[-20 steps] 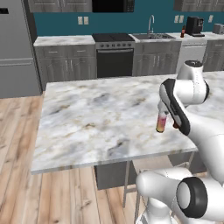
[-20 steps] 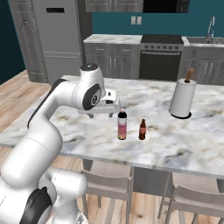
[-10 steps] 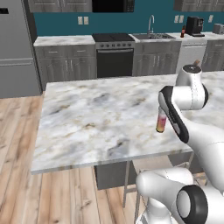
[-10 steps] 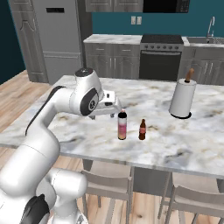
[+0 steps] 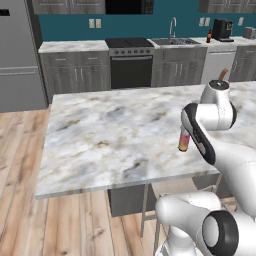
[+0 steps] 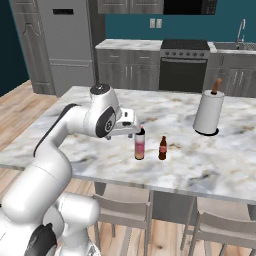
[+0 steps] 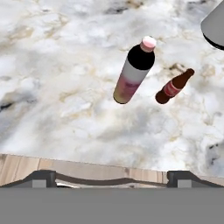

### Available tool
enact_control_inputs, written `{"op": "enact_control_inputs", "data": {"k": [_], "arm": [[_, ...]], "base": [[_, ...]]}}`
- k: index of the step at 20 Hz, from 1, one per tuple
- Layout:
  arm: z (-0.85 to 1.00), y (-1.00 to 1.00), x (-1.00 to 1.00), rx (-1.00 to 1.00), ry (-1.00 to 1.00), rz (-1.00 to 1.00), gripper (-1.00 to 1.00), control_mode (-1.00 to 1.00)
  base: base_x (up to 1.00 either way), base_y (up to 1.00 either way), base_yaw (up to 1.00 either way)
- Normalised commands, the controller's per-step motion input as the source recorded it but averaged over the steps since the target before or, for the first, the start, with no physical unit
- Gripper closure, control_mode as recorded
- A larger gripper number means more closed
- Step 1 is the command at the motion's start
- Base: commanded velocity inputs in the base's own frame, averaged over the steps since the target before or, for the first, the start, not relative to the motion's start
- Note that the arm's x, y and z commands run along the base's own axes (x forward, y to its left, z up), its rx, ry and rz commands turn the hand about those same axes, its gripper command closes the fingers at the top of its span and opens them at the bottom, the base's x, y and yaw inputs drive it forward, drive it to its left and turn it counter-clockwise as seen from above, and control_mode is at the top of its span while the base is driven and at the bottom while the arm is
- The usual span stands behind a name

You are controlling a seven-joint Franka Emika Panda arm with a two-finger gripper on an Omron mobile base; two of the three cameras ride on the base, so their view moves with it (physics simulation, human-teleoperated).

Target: Place the large bottle from the dining counter next to the other large bottle outside the sink, and place the small bottle from the dining counter next to the other small bottle inside the sink.

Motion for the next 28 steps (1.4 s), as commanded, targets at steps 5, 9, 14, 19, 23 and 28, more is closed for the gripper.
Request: {"op": "enact_control_inputs", "data": {"k": [5,9,14,19,23,28], "arm": [[-0.07,-0.03,0.17,0.01,0.0,-0.01,-1.0,-1.0],[-0.03,-0.04,0.04,0.0,-0.01,-0.1,-1.0,-1.0],[0.0,-0.01,0.0,0.0,-0.03,-0.13,-1.0,-1.0],[-0.03,0.0,0.0,0.0,-0.02,-0.14,-1.0,-1.0],[-0.07,0.0,0.13,0.0,0.0,-0.1,-1.0,-1.0],[-0.13,-0.05,0.31,0.02,0.0,-0.03,-1.0,-1.0]], "base": [[0.0,0.0,0.0],[0.0,0.0,0.0],[0.0,0.0,0.0],[0.0,0.0,0.0],[0.0,0.0,0.0],[0.0,0.0,0.0]]}}
